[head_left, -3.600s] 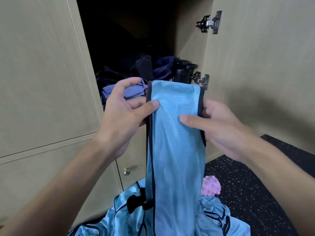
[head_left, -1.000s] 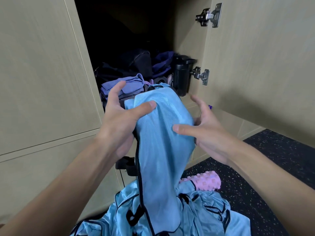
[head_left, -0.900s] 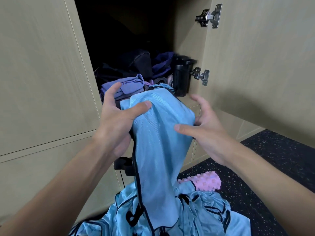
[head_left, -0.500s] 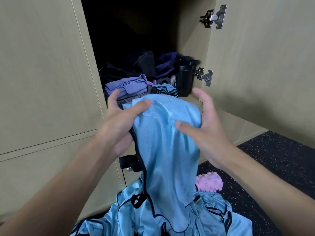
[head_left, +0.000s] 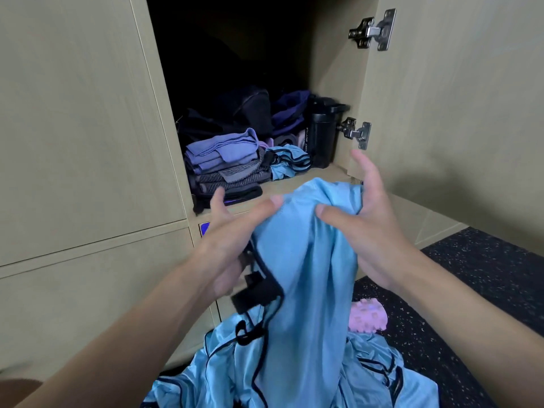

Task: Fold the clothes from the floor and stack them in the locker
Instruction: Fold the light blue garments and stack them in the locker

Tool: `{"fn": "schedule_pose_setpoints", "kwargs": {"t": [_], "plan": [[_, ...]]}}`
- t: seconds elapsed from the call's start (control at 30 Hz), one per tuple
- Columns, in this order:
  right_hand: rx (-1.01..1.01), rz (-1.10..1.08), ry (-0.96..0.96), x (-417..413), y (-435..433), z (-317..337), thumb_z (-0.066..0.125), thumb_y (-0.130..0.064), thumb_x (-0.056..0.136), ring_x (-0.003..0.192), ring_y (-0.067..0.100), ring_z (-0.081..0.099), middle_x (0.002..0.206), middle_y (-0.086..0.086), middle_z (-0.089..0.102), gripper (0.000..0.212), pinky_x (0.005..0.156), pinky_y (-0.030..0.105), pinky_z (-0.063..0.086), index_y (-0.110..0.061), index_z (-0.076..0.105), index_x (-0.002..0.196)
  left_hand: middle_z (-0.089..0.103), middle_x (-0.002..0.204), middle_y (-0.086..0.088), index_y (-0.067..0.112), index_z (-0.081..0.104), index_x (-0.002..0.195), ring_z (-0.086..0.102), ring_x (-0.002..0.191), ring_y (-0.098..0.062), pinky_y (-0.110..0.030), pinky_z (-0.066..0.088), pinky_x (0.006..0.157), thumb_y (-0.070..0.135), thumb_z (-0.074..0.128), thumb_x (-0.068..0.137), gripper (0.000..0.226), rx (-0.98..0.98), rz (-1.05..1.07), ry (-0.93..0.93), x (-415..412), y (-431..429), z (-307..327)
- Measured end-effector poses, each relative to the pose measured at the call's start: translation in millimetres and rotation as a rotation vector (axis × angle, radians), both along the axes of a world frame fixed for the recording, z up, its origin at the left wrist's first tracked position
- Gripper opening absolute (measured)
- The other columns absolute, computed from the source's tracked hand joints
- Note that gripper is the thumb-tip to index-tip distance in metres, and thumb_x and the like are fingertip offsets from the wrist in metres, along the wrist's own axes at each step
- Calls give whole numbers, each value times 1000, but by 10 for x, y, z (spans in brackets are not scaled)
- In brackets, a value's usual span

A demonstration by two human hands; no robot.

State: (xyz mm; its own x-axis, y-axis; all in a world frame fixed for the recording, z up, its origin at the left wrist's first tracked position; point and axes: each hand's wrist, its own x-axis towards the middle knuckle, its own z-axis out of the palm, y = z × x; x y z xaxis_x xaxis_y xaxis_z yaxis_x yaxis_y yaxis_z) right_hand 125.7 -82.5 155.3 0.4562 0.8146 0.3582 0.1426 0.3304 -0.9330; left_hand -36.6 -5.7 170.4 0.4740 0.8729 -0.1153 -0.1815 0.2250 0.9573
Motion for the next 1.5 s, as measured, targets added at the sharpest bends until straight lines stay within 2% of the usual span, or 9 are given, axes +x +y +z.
{"fn": "schedule_pose_setpoints", "kwargs": {"t": [0.13, 0.23, 0.47, 0.63, 0.83, 1.03, 1.27, 1.4, 1.5], "plan": [[48, -30, 30, 70, 4, 25, 81, -24, 65, 137, 23, 45, 152, -4, 41, 91, 108, 51, 44, -68, 35, 131, 78, 97, -2, 42, -2, 156, 75, 80, -18, -42, 58, 75, 6, 78, 77, 118, -48, -60, -30, -22, -17, -53], [-30, 92, -8, 70, -30, -6, 89, -25, 63, 139, 13, 42, 156, -19, 28, 100, 111, 48, 42, -72, 30, 130, 74, 113, -6, 40, 10, 156, 74, 93, -21, -47, 57, 87, -9, 70, 81, 108, -18, 45, -169, -18, 36, -14], [5, -48, -17, -44, 17, -24, 82, -14, 65, 142, 6, 33, 149, -25, 32, 95, 114, 44, 37, -63, 36, 132, 67, 127, 8, 58, 12, 149, 67, 114, -16, -48, 39, 113, 21, 96, 56, 130, 66, -139, 85, -79, -65, -42], [-6, -14, 17, 71, 0, 4, 89, -29, 62, 143, 7, 32, 155, -21, 26, 104, 115, 44, 36, -65, 26, 138, 75, 105, -18, 54, 16, 149, 72, 100, -36, -50, 59, 87, -6, 73, 82, 106, 143, -116, 48, -59, -59, -34], [-86, 130, -112, -100, -59, -54, 81, -2, 77, 120, -26, 38, 123, -50, 34, 107, 90, 7, 44, -57, 22, 147, 77, 103, -3, 43, 25, 151, 75, 95, -23, -39, 61, 79, -2, 71, 86, 91, 227, 16, 10, -44, 34, -22], [-8, -40, -177, -92, -9, -36, 75, -2, 80, 135, 0, 41, 148, -22, 39, 94, 114, 36, 38, -48, 28, 147, 53, 145, -6, 82, 29, 122, 50, 135, -31, -51, 41, 110, 24, 95, 45, 117, 294, -150, 174, -70, 30, -70], [-63, -93, -212, 80, 6, 9, 75, -18, 80, 142, 20, 38, 153, -7, 40, 83, 114, 49, 36, -63, 31, 134, 74, 114, -4, 48, 26, 150, 71, 105, -24, -47, 55, 97, -9, 79, 74, 109, 383, -3, 97, -109, 137, -5], [-51, 86, -121, 1, -57, -14, 86, -14, 74, 138, -11, 27, 141, -39, 31, 100, 107, 25, 39, -61, 27, 140, 77, 103, 2, 40, 34, 148, 73, 101, -22, -42, 57, 93, -9, 72, 82, 90, 338, -11, 53, -108, 88, 76], [-52, 108, -119, -56, -39, -42, 80, 1, 76, 122, -20, 43, 119, -53, 42, 97, 92, 17, 49, -53, 32, 141, 78, 99, -3, 38, 42, 141, 75, 91, -23, -36, 61, 79, -3, 72, 84, 76, 237, -15, 63, -117, 100, 108]]}}
